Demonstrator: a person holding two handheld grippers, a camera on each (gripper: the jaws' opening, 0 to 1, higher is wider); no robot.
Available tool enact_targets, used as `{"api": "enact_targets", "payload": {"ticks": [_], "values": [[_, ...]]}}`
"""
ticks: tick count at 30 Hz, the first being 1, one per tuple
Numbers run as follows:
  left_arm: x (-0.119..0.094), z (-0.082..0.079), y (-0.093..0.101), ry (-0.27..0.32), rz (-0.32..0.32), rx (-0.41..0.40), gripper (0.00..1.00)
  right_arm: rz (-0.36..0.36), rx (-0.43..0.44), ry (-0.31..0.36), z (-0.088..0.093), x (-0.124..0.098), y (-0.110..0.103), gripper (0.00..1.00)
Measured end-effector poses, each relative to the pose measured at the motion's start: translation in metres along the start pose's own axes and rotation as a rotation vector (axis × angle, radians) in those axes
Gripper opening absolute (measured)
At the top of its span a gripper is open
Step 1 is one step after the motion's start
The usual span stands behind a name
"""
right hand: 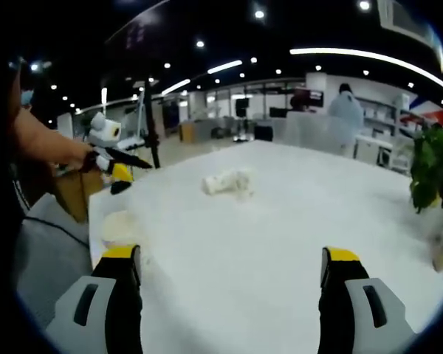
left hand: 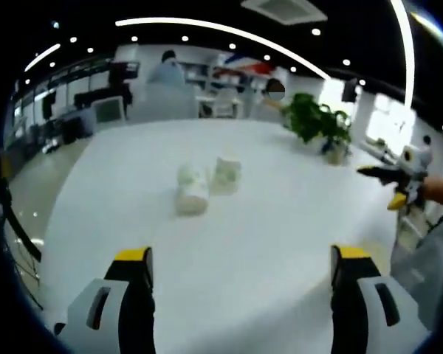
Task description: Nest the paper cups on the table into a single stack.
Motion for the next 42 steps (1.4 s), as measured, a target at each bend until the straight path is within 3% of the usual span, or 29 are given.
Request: {"api": "enact_targets", "payload": {"ticks": [11,23,35,39,42], "values": [[0.05,-0.024,-0.014,-0.101,0.003,0.002,0.98,0.024,0.009,-0.008,0.005,-0.004,0.01,1.0],[0.096,-0.049,-0.033,-0.26,-0.003,-0.009,0.98,0.036,0.04,0.009,0.005,-0.003,0.009,1.0],[0.128,-0.091,-0.057,-0.291,-0.018,-0.006,0.96,0.033,0.053,0.022,-0.002,-0.001,0.011,1.0],[0.138,-0.099,-0.064,-0.333,-0.018,-0.017,0.95,0.038,0.063,0.018,0.0,0.001,0.015,1.0],[0.149,-0.101,-0.068,-0.412,0.008,-0.061,0.95,0.04,0.07,0.014,0.002,0.004,0.015,1.0]]}}
Point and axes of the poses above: the point that each gripper's makers call its tool centre point, and the gripper's own axes: x roughly forward along the fingers, y roughly to its right, z roughly out of its underside, the point moved 6 cm from there along -x, roughly backward along the fingers, and after that the axes turned 4 degrees about -y, right-handed, at the moved point
